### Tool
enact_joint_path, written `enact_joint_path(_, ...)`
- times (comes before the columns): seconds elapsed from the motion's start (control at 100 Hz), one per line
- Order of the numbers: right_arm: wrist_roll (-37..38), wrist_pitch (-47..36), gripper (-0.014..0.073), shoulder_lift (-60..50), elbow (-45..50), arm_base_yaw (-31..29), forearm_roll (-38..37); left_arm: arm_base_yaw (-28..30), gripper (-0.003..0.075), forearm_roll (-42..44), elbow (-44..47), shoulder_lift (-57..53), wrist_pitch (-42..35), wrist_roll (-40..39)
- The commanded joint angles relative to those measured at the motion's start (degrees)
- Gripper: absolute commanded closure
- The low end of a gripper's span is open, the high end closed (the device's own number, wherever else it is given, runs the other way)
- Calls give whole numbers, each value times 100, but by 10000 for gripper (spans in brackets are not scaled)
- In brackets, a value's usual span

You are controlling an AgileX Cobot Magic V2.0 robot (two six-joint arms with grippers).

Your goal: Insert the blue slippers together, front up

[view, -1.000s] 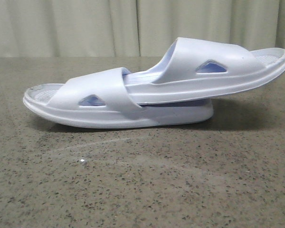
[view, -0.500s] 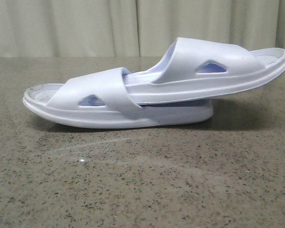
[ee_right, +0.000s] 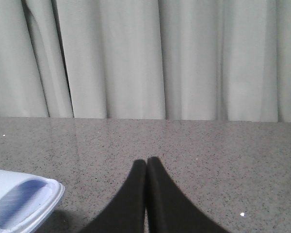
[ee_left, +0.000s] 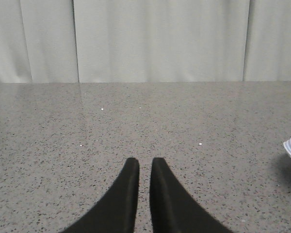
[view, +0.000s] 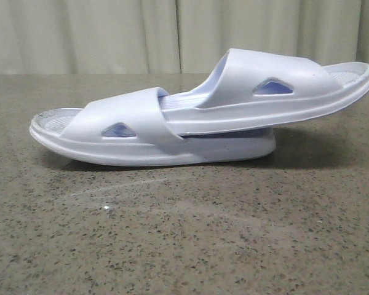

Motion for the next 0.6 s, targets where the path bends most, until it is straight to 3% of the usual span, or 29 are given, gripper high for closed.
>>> enact_joint_path(0.0,-11,-507,685,39,-2,-38,-126,-45,704,6,56,-164,-488,-54)
enact_joint_path(0.26,2164,-579,685,-331,672,-38,-2230,-45,704,6,56,-164,-488,-54)
enact_joint_path(0.59,2263,-582,685,-1146,1406,-38,-2307,-45,704,6,56,-164,-488,-54)
